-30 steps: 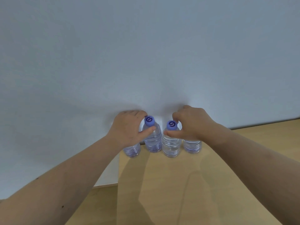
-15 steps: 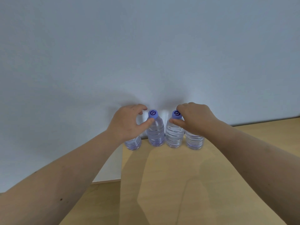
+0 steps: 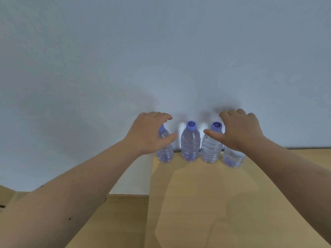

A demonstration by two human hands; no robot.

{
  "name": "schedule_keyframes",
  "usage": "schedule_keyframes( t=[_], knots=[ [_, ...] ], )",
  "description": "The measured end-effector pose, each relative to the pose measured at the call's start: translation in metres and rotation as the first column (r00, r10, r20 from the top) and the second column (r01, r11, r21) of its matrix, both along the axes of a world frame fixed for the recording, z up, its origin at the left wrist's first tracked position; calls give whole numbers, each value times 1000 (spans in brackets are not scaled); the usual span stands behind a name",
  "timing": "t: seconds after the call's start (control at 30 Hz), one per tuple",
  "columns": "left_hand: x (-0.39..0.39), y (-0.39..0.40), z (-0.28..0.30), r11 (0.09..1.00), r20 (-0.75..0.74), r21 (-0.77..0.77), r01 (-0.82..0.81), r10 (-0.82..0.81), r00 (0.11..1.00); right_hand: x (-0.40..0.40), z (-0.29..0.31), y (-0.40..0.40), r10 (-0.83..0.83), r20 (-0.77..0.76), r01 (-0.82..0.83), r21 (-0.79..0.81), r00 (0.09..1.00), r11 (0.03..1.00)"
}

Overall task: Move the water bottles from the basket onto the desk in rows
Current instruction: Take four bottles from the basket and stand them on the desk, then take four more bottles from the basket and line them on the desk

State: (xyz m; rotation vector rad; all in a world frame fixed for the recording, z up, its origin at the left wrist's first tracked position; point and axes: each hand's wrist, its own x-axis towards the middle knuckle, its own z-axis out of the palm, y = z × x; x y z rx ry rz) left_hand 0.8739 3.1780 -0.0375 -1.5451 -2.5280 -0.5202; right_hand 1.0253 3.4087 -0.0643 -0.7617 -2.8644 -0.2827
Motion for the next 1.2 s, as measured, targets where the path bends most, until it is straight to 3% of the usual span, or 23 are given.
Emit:
schedule_keyframes(
  t=[0.1, 0.23, 0.43, 0.57, 0.8, 1.0, 1.2],
  knots=[
    [1, -24, 7, 999, -52, -19, -29, 27, 998, -16, 14, -16, 89, -85, -85, 47, 992, 995],
    [-2, -70, 19, 993, -167, -77, -88, 74, 983, -47, 33, -75, 424, -240, -425, 47, 873, 904],
    [-22, -189, 43, 954, -295, -150, -261, 209, 932, -110, 59, -215, 692, -83, -694, 12, 717, 720],
    [-42, -310, 51, 877, -342, -200, -436, 354, 870, -156, 71, -325, 793, -28, -793, -13, 609, 609],
    [-42, -547, 46, 649, -327, -268, -712, 633, 701, -214, 74, -552, 931, 1, -928, -84, 364, 363],
    [-31, -697, 36, 487, -290, -291, -824, 775, 561, -242, 62, -709, 984, -42, -971, -177, 172, 162],
    [-76, -797, 4, 379, -241, -318, -869, 854, 461, -319, 30, -836, 998, -51, -972, -237, 26, 14]
  ],
)
